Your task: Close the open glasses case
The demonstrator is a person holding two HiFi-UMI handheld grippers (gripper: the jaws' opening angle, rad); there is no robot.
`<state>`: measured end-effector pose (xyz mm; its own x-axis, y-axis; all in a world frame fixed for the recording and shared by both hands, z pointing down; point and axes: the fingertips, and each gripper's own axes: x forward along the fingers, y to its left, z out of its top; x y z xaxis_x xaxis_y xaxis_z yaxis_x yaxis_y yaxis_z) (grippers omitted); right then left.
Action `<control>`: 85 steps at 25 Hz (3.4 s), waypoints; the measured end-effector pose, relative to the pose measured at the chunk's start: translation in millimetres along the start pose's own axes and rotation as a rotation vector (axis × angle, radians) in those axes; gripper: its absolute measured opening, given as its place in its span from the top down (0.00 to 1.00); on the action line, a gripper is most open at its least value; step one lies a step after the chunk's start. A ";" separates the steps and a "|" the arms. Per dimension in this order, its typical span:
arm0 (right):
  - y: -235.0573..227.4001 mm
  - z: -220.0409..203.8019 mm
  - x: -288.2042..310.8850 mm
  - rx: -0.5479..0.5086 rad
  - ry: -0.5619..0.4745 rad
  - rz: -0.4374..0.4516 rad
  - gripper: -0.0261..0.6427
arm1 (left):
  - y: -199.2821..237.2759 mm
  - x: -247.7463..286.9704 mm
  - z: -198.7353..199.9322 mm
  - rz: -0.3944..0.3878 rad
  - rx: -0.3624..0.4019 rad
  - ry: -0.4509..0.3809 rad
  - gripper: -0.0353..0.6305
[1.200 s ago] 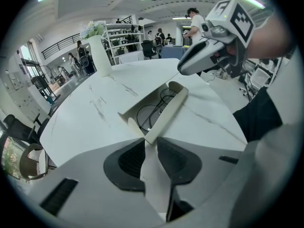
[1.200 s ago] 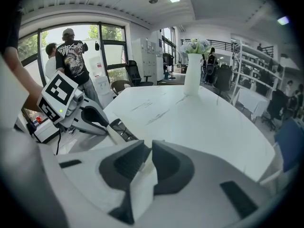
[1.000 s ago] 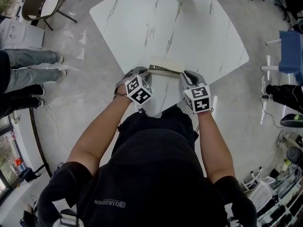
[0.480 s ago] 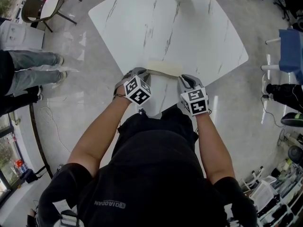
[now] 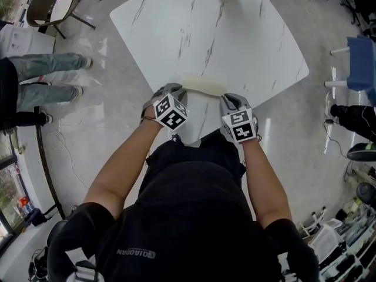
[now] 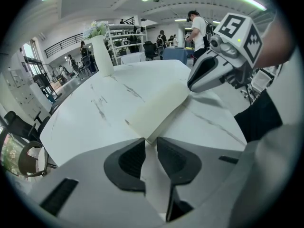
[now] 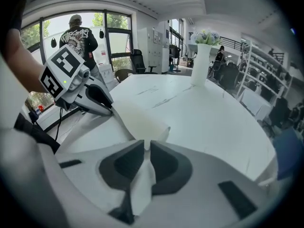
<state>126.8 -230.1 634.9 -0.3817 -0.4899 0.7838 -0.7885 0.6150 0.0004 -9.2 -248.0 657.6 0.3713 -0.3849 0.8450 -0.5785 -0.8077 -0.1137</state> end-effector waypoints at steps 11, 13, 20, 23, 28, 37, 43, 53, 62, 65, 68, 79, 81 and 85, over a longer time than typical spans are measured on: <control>-0.7 5.8 -5.4 -0.053 0.037 -0.022 0.90 | -5.0 -6.5 -4.9 -0.013 0.008 0.004 0.82; 0.8 10.4 -9.9 -0.060 0.036 -0.031 0.90 | -7.0 -13.8 -4.9 -0.015 0.016 -0.004 0.82; 16.8 29.9 -31.1 0.003 -0.039 -0.038 0.90 | -7.1 -48.4 4.6 0.000 0.053 -0.070 0.82; 23.2 45.2 -48.7 0.038 -0.104 -0.037 0.90 | -6.1 -71.0 14.5 0.010 0.066 -0.123 0.83; 43.6 73.3 -81.2 0.033 -0.201 -0.028 0.91 | -11.9 -105.8 27.8 0.005 0.071 -0.202 0.88; 62.0 100.2 -130.7 0.028 -0.311 -0.049 0.96 | -11.9 -159.2 52.2 -0.012 0.033 -0.338 0.94; 79.6 110.5 -158.3 0.102 -0.392 0.011 0.96 | -17.2 -190.2 64.2 -0.053 -0.041 -0.421 0.94; 70.3 117.1 -198.3 0.296 -0.533 0.005 0.96 | -5.5 -238.4 82.1 -0.087 -0.237 -0.559 0.94; 67.3 115.7 -212.0 0.302 -0.568 -0.033 0.96 | -3.6 -248.4 82.8 -0.075 -0.250 -0.570 0.94; 74.0 110.3 -209.9 0.280 -0.557 -0.048 0.96 | -6.2 -245.7 79.3 -0.087 -0.249 -0.560 0.94; 77.8 102.9 -209.9 0.280 -0.549 -0.055 0.96 | -11.2 -246.9 76.5 -0.093 -0.245 -0.557 0.94; 75.2 106.0 -211.4 0.265 -0.549 -0.058 0.96 | -12.0 -251.6 81.7 -0.087 -0.240 -0.577 0.94; 75.7 107.5 -210.5 0.261 -0.547 -0.057 0.96 | -10.2 -252.9 82.7 -0.085 -0.240 -0.580 0.94; 78.5 108.0 -206.9 0.249 -0.540 -0.049 0.96 | -10.2 -251.3 81.1 -0.083 -0.242 -0.580 0.94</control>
<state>91.8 -147.2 405.7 -0.4816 -0.7991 0.3600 -0.8759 0.4523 -0.1678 -37.7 -179.2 404.1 0.7160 -0.5593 0.4177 -0.6534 -0.7476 0.1189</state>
